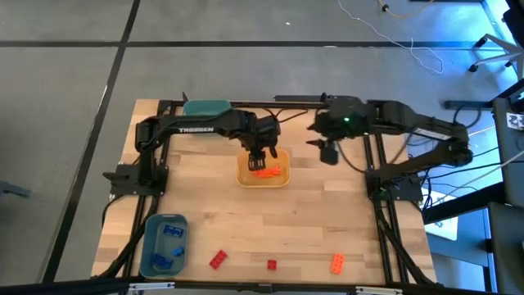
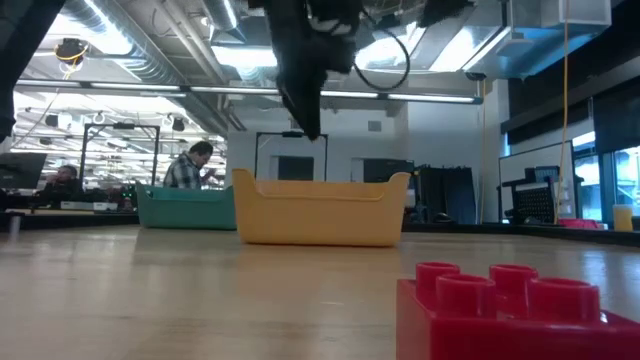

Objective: Sort & place blocks by color
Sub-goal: Put the left red 8 stud game piece into the green bin

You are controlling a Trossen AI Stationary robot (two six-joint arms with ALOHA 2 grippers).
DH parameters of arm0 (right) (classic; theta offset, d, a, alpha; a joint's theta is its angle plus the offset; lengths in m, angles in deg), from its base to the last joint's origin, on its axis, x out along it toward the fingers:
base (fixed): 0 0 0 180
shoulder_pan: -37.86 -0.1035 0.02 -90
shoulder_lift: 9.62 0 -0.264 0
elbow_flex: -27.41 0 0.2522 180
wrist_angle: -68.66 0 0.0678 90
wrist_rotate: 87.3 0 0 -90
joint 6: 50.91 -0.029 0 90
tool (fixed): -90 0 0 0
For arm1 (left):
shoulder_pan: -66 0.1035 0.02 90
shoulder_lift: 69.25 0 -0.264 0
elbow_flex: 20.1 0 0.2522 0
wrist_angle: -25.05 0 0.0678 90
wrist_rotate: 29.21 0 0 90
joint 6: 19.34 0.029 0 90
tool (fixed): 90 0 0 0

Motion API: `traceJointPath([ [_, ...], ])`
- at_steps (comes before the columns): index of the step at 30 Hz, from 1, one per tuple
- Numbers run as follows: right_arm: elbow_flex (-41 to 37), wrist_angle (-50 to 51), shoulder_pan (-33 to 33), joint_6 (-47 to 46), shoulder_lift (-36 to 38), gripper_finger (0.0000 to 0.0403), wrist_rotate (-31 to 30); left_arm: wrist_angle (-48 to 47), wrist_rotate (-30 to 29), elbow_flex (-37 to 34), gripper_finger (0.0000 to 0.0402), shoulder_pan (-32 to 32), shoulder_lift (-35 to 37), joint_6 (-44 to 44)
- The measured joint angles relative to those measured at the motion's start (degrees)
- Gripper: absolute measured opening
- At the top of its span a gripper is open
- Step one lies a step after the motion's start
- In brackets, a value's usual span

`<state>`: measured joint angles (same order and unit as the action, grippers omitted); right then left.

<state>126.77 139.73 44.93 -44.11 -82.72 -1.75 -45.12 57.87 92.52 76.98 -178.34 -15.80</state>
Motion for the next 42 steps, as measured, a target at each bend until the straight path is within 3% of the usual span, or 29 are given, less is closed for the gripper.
traceJointPath([
  [9, 0.0, 20.7, -0.5, -10.0, 3.4, 0.0209, 0.0, -18.1, 4.0, 12.1, 0.0171, -0.7, 0.1, -5.9],
  [18, 0.0, 25.1, -3.7, -15.1, 7.5, 0.0209, 1.6, -27.3, 3.9, 15.9, 0.0171, -6.9, 6.2, -18.3],
  [24, 0.0, 24.5, -5.8, -21.3, 9.3, 0.0209, 1.6, -32.2, 1.1, 15.9, 0.0171, -15.0, 13.3, -38.0],
  [33, 0.0, 23.0, -10.2, -27.1, 8.3, 0.0209, 3.1, -33.5, 1.1, 10.8, 0.0171, -36.9, 14.7, -72.6],
  [38, 0.0, 22.9, -11.9, -27.7, 7.9, 0.0209, 3.1, -25.6, 1.1, 4.2, 0.0171, -45.6, 14.8, -88.8],
  [42, 0.0, 20.8, -13.1, -27.6, 7.8, 0.0209, 3.1, -17.7, 0.9, 0.4, 0.0171, -50.3, 14.8, -96.1],
])
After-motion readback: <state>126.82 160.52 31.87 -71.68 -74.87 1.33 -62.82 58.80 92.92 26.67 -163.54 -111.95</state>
